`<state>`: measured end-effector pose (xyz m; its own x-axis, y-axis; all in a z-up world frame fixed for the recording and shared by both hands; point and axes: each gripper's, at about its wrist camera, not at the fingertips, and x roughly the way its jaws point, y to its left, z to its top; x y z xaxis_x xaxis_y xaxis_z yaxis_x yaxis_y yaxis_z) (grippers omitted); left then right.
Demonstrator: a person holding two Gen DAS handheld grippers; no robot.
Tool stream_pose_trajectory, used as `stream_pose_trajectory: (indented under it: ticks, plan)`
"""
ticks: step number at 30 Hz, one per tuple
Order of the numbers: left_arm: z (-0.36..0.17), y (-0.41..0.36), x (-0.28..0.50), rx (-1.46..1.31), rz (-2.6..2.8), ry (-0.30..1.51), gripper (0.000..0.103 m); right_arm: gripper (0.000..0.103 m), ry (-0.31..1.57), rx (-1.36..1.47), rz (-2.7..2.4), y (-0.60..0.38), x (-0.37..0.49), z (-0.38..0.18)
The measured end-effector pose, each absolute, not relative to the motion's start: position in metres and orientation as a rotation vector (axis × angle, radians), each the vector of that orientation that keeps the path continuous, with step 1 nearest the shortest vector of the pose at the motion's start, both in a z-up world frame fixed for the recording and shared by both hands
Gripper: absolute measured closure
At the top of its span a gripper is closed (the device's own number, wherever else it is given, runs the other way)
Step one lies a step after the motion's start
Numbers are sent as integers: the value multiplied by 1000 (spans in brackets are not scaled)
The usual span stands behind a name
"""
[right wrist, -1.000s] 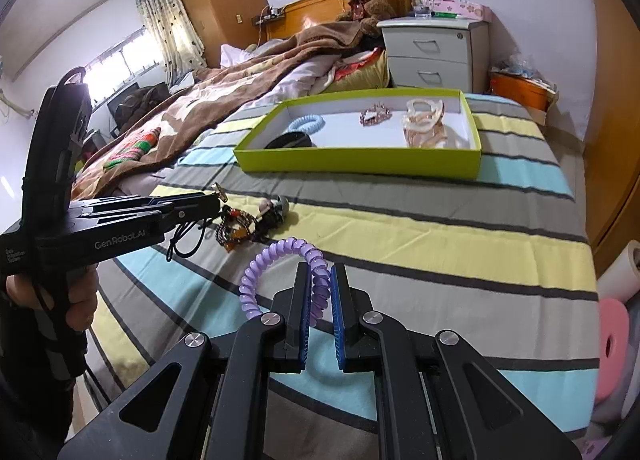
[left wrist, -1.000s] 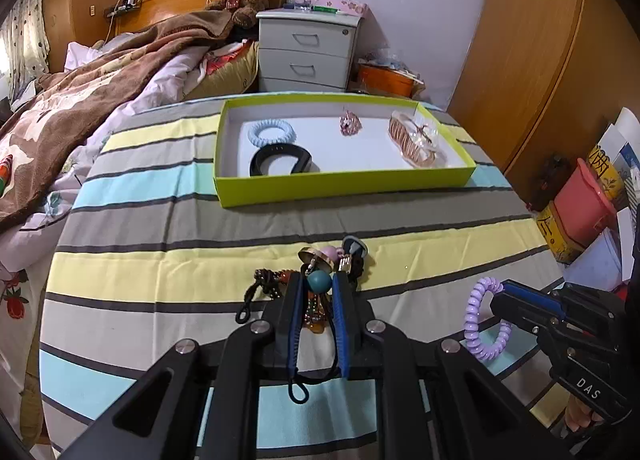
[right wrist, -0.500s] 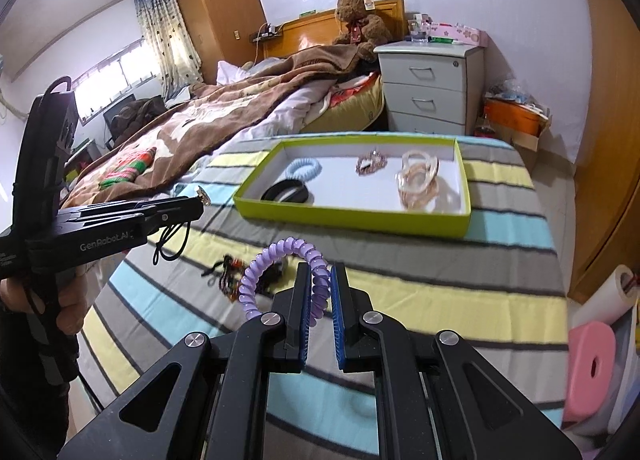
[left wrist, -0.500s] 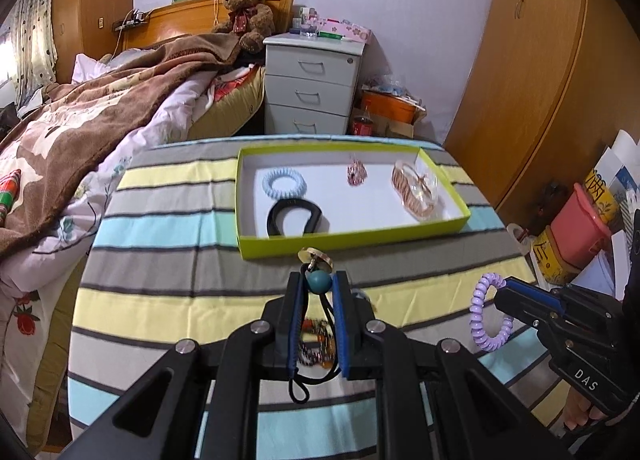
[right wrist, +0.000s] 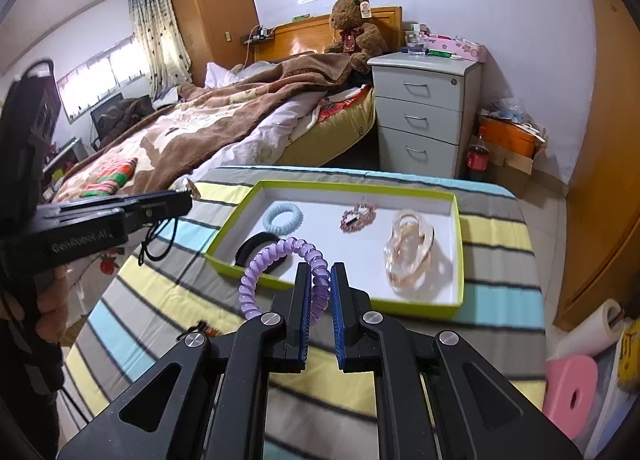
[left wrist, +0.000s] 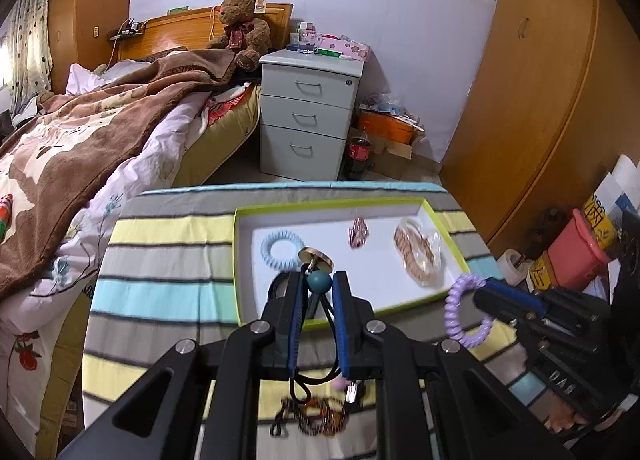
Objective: Organize jewelry
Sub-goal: 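Carry both ties into the green box and open both grippers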
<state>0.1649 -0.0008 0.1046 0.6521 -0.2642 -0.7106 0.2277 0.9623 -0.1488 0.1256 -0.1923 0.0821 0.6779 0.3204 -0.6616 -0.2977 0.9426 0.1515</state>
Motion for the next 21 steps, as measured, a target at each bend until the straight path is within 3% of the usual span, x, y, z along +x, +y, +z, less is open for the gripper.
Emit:
stream_pose_trajectory:
  ticks: [8, 21]
  plan:
    - [102, -12, 209, -44, -301, 828, 87, 93, 810, 10, 307, -184, 174, 64]
    - [49, -39, 284, -20, -337, 954, 87, 93, 915, -27, 278, -171, 224, 18]
